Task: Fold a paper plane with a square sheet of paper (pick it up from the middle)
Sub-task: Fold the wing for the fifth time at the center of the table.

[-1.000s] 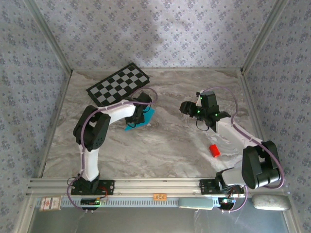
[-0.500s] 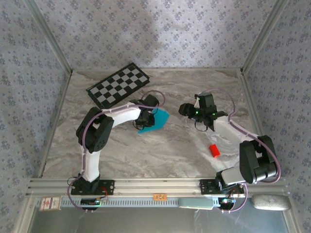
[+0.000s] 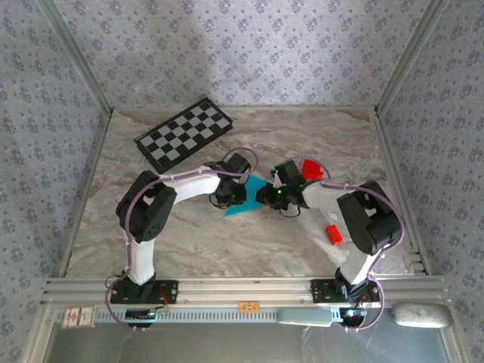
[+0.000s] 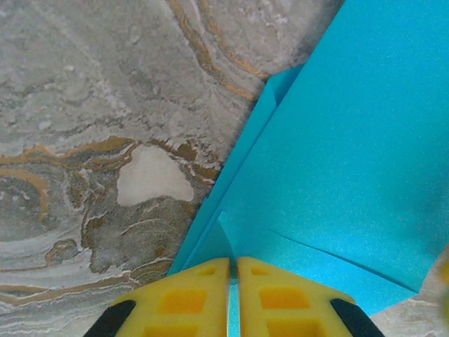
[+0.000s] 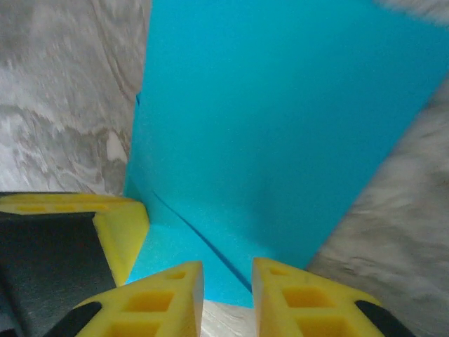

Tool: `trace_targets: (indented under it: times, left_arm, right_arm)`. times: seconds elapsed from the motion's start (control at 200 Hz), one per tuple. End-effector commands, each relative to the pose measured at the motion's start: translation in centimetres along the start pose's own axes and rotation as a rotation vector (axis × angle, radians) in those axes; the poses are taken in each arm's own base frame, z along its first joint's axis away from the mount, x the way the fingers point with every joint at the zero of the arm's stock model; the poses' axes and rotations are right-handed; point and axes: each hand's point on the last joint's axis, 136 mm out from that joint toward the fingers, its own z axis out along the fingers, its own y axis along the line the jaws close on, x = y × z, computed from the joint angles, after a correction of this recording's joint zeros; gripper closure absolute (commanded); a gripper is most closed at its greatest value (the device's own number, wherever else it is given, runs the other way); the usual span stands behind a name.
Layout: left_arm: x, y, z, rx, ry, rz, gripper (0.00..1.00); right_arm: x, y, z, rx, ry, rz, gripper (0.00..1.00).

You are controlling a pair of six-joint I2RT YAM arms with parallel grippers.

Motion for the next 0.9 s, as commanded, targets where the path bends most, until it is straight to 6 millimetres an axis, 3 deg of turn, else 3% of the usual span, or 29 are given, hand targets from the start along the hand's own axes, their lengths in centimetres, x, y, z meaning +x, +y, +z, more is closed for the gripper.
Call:
trace_targets:
  times: [0.0, 0.21, 0.42, 0.58, 0.9]
  left_arm:
    - [0.5, 0.1, -0.4, 0.032, 0.017, -0.064, 0.89]
    - [-0.1, -0.1, -1.6, 0.088, -0.001, -0.107, 0.89]
    - [-0.4, -0.8, -3.4, 0.173, -0.015, -0.101, 0.84]
    - [0.0, -0.1, -2.0, 0.15, 0.014, -0.111, 0.85]
    - [0.1, 2.4, -0.1, 0.062, 0.025, -0.181, 0.91]
  right_arm:
    - [-0.1, 1.8, 1.0, -0.055, 0.033, 0.013, 0.8]
    - [0.8, 1.3, 2.4, -0.028, 0.104, 0.009, 0.85]
    - [1.6, -1.0, 2.4, 0.083, 0.173, -0.035, 0.85]
    - [1.8, -1.2, 2.5, 0.094, 0.209, -0.051, 0.85]
    - [0.6, 0.5, 1.8, 0.049, 0.173, -0.068, 0.84]
